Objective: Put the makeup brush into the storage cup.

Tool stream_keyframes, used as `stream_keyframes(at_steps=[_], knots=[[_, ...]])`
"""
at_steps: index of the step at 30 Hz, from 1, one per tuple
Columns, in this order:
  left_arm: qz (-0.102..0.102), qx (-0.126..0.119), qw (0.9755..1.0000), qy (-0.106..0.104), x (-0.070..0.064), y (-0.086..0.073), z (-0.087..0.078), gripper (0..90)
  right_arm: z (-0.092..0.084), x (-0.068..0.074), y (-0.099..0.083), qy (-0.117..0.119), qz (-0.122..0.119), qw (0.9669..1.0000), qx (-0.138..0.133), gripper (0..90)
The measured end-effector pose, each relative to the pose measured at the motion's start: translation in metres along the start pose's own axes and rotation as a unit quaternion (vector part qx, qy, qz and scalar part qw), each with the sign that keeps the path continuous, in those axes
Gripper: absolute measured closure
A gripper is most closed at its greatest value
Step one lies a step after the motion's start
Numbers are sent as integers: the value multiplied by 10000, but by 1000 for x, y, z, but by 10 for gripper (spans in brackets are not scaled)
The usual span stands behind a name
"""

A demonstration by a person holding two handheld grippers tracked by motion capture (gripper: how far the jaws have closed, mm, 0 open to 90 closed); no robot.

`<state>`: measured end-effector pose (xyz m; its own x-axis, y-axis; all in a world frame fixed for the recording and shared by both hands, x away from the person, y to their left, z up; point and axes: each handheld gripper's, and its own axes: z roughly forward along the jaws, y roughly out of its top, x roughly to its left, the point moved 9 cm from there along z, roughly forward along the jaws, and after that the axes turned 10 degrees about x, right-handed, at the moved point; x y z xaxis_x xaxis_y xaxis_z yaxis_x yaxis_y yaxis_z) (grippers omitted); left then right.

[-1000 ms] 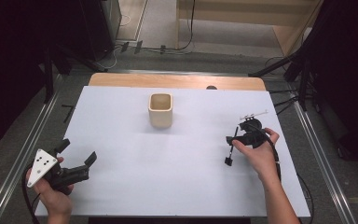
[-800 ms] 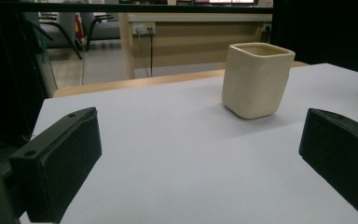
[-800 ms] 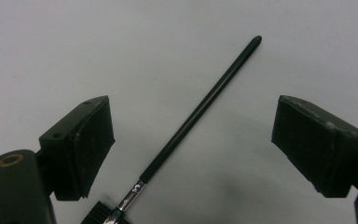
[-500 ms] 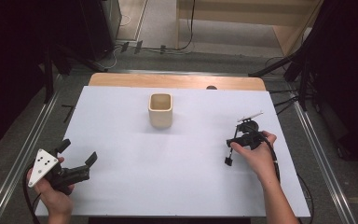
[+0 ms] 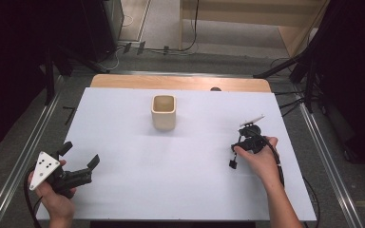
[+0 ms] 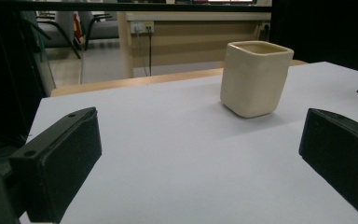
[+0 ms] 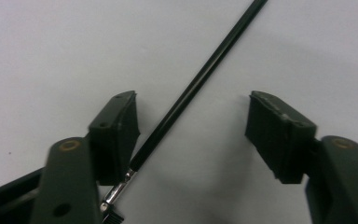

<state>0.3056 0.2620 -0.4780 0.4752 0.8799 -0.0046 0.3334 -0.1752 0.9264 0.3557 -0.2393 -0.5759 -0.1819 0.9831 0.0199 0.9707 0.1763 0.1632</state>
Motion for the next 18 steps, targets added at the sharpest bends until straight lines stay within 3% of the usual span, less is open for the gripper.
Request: stream_keyframes(at_steps=[12,15,18], knots=[[37,-4,10000,-26,-3,1,0,0,-3,-8,1,-44,314,9995,-46,814],[43,-17,10000,-44,-4,2,0,0,-2,-9,1,-16,323,9994,-80,872],[70,-17,10000,-67,-5,2,1,0,-2,-9,1,-13,312,9995,-75,874]])
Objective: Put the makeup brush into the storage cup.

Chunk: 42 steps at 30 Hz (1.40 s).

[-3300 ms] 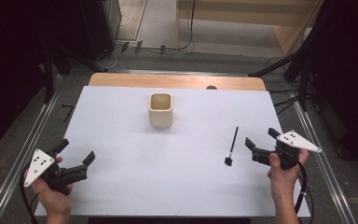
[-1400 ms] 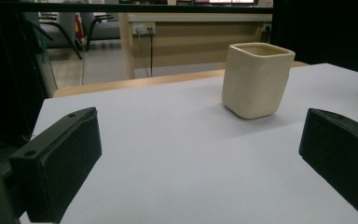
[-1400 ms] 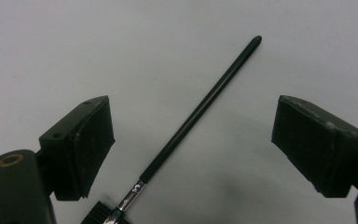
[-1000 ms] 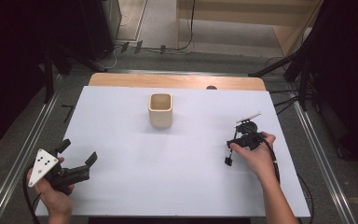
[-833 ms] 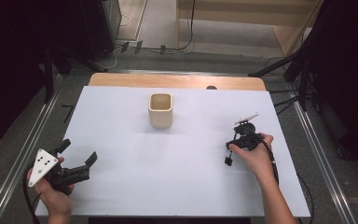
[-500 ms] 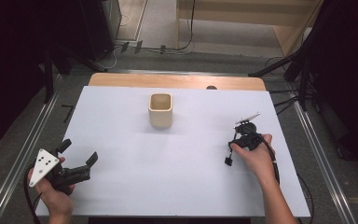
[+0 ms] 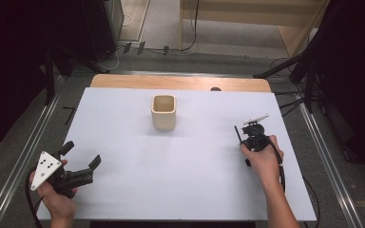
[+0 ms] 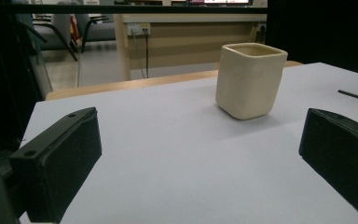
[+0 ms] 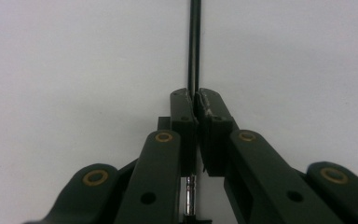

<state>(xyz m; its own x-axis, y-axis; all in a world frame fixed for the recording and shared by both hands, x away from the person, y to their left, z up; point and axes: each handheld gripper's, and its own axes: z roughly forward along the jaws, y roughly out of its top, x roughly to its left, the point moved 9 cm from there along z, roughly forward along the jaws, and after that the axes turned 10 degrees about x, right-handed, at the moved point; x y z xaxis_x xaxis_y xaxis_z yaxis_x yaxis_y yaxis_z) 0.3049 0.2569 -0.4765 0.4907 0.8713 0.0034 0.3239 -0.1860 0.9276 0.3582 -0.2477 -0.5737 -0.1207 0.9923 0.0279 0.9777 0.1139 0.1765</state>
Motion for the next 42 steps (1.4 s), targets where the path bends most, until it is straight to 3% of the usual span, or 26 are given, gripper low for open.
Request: stream_keyframes(at_steps=[6,9,12,17,23,29,37,42], knots=[[-101,42,9999,-124,-4,-1,5,0,-1,-1,-2,150,-56,9996,-235,876],[-81,126,9998,-160,-9,-2,10,0,-10,0,-5,254,-84,9981,-547,876],[-69,182,9996,-187,-14,-3,15,0,-30,1,-7,355,-237,9936,-1041,876],[-48,258,9993,-251,-20,-4,22,0,-45,7,-9,470,-483,9892,-1302,875],[-161,269,9990,-324,-20,-3,30,0,-64,25,-11,579,-818,9835,-1509,875],[-45,343,9986,-411,-28,-1,38,0,-79,46,-11,739,-1195,9755,-1692,875],[38,352,9979,-545,-41,5,48,0,-83,74,-9,749,-1695,9666,-1771,875],[148,384,9964,-742,-56,9,58,0,-81,80,-11,804,-1832,9634,-1786,875]])
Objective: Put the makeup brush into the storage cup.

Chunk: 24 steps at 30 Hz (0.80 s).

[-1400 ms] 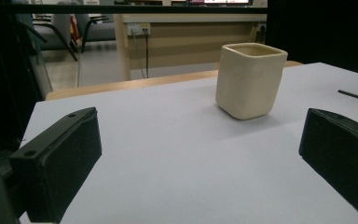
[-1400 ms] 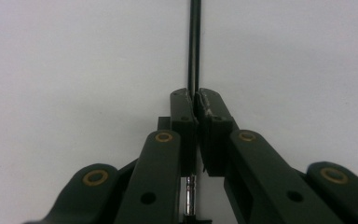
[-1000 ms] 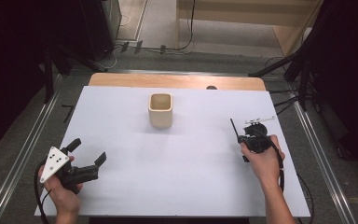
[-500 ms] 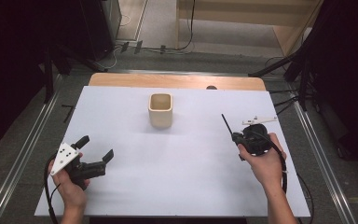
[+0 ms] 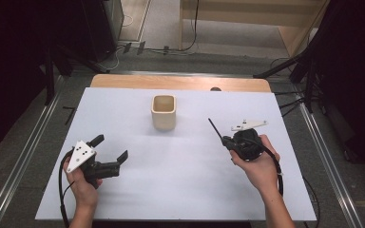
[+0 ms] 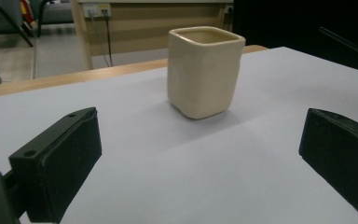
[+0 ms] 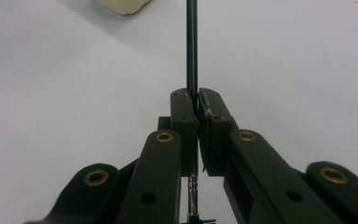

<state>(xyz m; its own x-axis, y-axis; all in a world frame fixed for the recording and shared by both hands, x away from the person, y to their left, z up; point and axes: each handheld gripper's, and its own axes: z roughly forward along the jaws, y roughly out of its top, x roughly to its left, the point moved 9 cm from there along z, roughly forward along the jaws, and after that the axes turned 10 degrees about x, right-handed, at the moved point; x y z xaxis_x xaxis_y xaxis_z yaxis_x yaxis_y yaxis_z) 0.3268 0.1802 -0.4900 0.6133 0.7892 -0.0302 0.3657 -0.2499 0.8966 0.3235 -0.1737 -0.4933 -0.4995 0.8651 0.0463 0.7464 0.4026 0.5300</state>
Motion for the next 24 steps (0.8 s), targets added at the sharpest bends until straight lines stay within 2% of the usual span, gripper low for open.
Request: stream_keyframes(at_steps=[9,14,18,24], knots=[[135,-19,9996,-260,-20,7,16,0,4,15,3,173,-249,9995,-71,875],[224,-107,9990,-379,-27,14,18,0,8,32,8,290,-442,9985,-109,875],[371,-80,9980,-508,-35,18,22,0,11,46,16,429,-627,9969,-184,875],[383,-132,9970,-667,-41,21,20,0,11,61,21,569,-861,9944,-216,874]])
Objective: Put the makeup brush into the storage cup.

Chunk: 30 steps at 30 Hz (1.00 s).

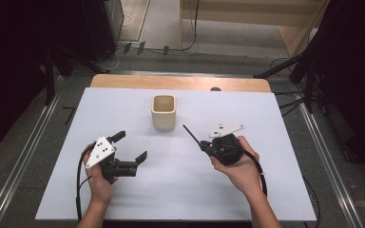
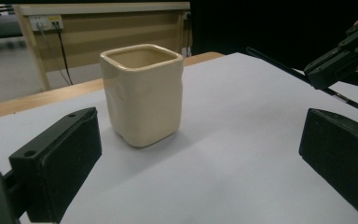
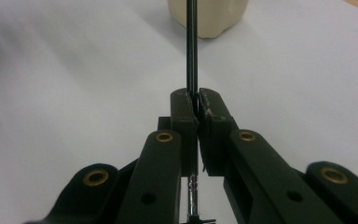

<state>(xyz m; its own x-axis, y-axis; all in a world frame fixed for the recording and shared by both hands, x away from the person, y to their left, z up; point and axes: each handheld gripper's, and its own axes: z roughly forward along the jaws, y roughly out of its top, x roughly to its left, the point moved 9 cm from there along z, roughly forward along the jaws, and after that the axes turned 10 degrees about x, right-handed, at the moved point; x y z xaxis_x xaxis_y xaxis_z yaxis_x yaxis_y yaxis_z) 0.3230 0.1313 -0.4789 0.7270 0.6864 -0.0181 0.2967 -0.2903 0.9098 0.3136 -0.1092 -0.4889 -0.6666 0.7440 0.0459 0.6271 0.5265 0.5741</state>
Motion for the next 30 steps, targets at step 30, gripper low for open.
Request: stream_keyframes(at_steps=[30], knots=[[348,619,9863,-1492,-64,-7,34,0,7,29,-5,595,-534,9968,-36,874]])
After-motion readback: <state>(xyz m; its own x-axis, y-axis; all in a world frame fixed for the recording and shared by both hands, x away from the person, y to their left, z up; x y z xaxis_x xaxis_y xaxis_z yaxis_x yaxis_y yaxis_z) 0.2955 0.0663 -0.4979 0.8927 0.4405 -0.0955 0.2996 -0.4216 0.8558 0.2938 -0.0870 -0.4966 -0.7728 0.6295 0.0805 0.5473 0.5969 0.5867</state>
